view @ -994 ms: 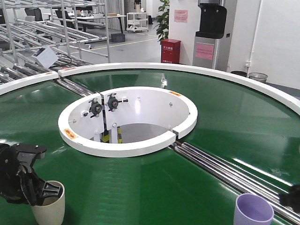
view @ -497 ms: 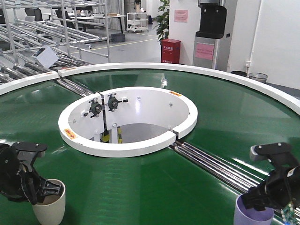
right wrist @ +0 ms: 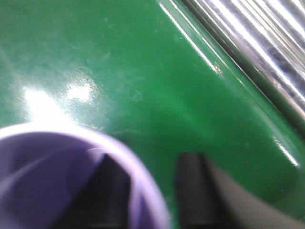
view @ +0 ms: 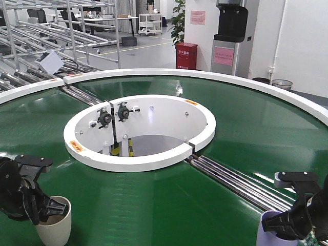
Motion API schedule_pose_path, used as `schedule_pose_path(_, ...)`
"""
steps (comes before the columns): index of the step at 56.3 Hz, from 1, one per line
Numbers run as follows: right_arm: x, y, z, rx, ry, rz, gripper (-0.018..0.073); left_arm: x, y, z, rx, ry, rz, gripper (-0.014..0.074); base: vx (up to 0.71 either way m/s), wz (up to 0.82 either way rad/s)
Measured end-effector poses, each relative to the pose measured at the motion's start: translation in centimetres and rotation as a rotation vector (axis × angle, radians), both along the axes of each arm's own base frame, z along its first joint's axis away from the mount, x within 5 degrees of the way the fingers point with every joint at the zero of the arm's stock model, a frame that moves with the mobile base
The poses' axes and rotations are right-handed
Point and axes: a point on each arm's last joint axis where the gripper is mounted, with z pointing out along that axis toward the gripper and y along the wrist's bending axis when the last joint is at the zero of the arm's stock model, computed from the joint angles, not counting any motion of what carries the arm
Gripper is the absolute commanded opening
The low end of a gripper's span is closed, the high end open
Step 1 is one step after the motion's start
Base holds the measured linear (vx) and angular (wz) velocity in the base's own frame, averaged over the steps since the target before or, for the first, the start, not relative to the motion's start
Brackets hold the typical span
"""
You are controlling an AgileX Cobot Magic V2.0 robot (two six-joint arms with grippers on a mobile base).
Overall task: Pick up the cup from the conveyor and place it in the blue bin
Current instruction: 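Lower the right gripper around the lavender cup on the belt, then close both grippers and lift the cups off the conveyor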
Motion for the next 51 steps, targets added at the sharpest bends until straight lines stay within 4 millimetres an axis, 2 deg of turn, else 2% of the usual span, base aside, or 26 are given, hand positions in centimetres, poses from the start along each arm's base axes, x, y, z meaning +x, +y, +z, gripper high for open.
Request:
schedule_pose_path(7,-0.2,0.1,0.6,0.013,-0.018,-0.009,-0.0016,0.0,0.0,0.0,0.001,0.000,-0.002,-0.0008,0.00,0.00)
schedule_pose_path(13,-0.4,0.1,1.7,0.013,-0.048,-0.008,-0.0015,-0.1,0.0,0.2,0.001,-0.004,-0.002,-0.0008,0.00,0.00)
schedule_pose_path(19,-0.8,0.1,3.1,0.020,-0.089,-0.011,-0.0012,-0.4,0.1,1.4,0.007,-0.035,-0.008,-0.0008,0.00,0.00)
schedule_pose_path(26,-1.6,0.4,5.4,0.036,-0.166,-0.013,-0.0010,-1.3,0.2,4.2,0.005,-0.114,-0.011,-0.0008,0.00,0.00)
schedule_pose_path(36,-2.8,2.0,10.2,0.047,-0.371,0.034,-0.0010,-3.3,0.2,9.4,-0.020,-0.285,-0.012,-0.0008,0.00,0.00)
schedule_pose_path(45,-3.6,5.0,15.4,0.056,-0.514,0.147,-0.0010,-6.3,-0.1,14.2,-0.059,-0.438,-0.045,-0.0008,0.00,0.00)
schedule_pose_path(51,-4.6,6.0,18.6,0.063,-0.580,0.189,-0.0010,-8.9,-0.7,17.3,-0.074,-0.537,-0.109,-0.0008,0.00,0.00)
